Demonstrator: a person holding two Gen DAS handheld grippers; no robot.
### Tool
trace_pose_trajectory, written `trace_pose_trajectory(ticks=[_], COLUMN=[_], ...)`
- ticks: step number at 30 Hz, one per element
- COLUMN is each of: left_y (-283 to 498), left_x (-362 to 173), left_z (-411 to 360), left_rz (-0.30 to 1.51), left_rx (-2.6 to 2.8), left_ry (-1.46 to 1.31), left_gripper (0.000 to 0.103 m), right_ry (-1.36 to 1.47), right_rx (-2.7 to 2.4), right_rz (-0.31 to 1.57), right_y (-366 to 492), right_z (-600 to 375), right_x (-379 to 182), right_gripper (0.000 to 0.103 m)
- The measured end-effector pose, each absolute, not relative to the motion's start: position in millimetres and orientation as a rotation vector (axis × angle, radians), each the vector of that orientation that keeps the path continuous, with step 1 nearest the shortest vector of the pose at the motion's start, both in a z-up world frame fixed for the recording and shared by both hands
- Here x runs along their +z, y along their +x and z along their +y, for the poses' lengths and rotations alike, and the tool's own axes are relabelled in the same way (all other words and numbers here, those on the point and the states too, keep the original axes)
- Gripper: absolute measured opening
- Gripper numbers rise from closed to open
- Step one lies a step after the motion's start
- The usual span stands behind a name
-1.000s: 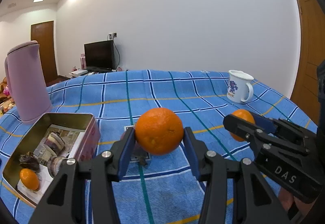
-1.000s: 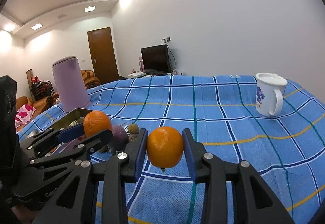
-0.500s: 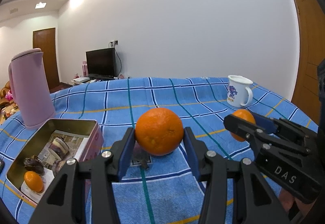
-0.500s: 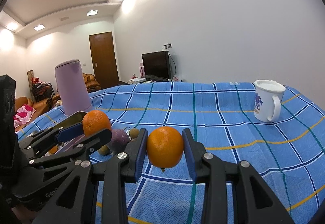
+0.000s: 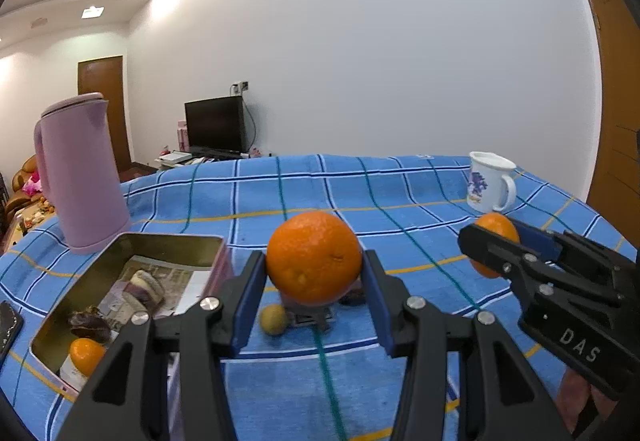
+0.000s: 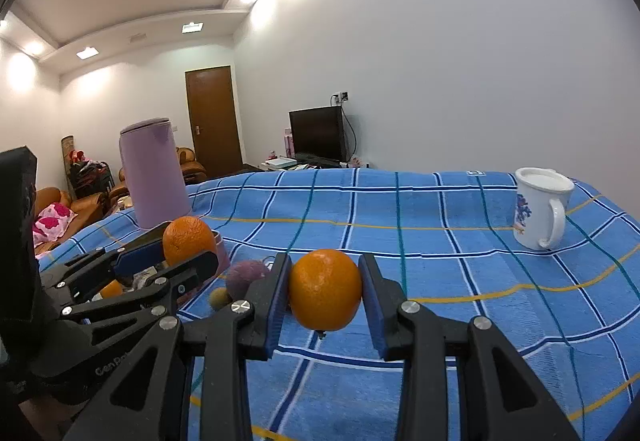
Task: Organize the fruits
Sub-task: 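Carry the orange over the tin box while the right tool carries its orange there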
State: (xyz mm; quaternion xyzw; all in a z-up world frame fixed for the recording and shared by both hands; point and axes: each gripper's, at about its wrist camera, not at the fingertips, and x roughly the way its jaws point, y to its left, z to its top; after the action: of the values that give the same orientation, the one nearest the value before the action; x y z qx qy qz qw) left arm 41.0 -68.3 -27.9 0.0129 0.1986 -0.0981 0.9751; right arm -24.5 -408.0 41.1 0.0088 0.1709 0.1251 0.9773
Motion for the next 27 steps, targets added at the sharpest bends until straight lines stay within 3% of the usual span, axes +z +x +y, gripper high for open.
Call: trace_pose_trajectory(ticks=[27], left_y=[47.6], left_x=[-30.2], left_z=[-4.5], left_rz=[0.401], left_rx=[-0.074], left_ry=[-0.019], left_gripper=[0.050], right_ry=[-0.028], right_rx=[0.331], right_rz=[0.355], right_y=[1.6], right_z=[-340.7], right_x=[38.1], right_gripper=[0.037])
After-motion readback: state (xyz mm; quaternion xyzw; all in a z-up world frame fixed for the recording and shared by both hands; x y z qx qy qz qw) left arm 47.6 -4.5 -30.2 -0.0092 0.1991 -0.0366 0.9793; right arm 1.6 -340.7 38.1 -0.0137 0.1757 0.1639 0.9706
